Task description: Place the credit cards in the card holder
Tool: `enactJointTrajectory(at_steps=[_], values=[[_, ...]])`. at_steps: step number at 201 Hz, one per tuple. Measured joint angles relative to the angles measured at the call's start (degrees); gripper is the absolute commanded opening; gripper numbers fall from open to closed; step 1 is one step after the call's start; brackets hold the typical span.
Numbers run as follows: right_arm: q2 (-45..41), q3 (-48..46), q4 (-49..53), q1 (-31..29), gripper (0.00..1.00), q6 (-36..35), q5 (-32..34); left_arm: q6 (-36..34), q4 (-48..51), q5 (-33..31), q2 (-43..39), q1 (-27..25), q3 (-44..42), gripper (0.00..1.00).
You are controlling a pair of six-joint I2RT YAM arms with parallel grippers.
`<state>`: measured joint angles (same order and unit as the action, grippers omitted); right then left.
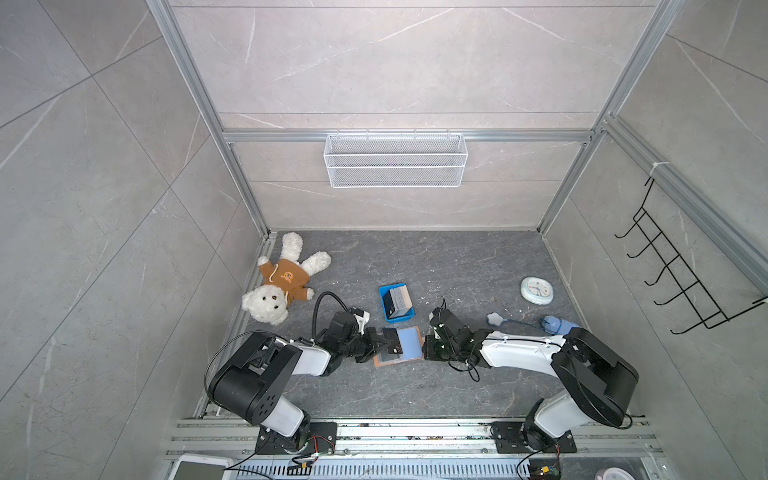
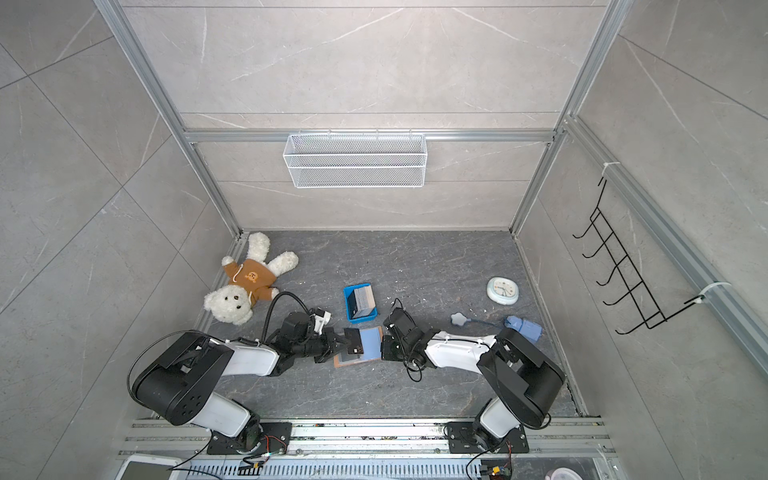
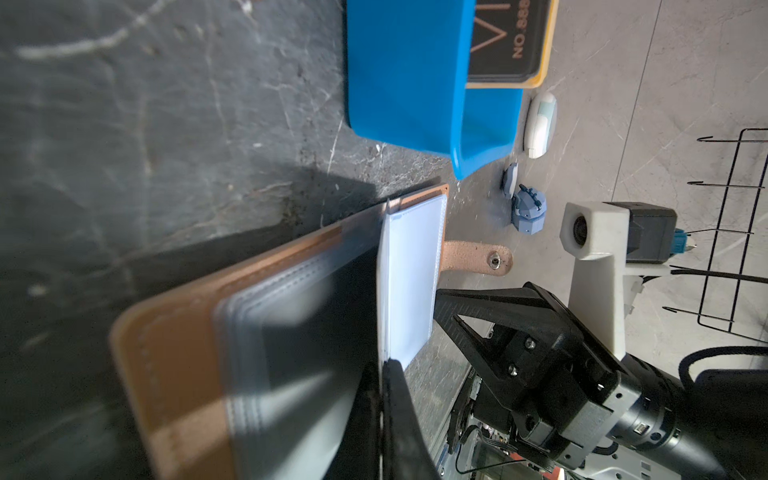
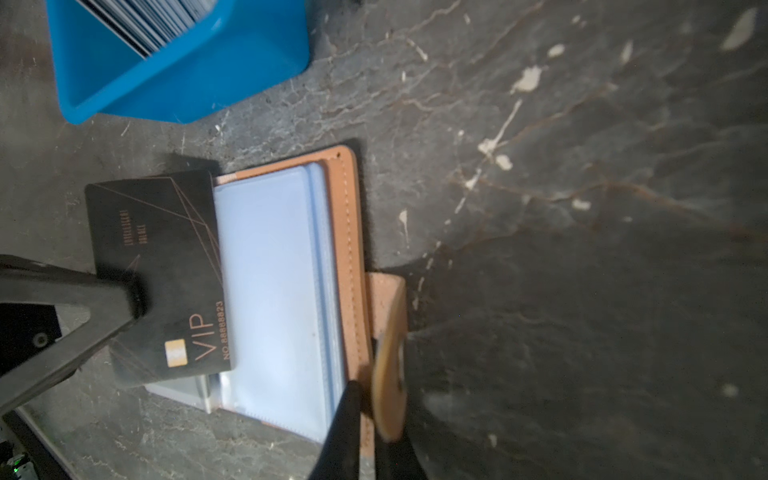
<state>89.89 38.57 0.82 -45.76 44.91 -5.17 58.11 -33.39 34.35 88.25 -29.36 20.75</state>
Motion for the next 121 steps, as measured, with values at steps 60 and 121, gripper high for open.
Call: enactJointTrajectory(at_steps=[60,121], values=[[0.0,0.0,0.0,0.0,0.12,-0.2,0.0,0.0,0.1,0.9,0.3,0.0,0.0,0.00],[0.0,0.0,0.0,0.0,0.12,-1.0,0.0,0.1,1.2,0.8,0.2,0.0,0.0,0.00]])
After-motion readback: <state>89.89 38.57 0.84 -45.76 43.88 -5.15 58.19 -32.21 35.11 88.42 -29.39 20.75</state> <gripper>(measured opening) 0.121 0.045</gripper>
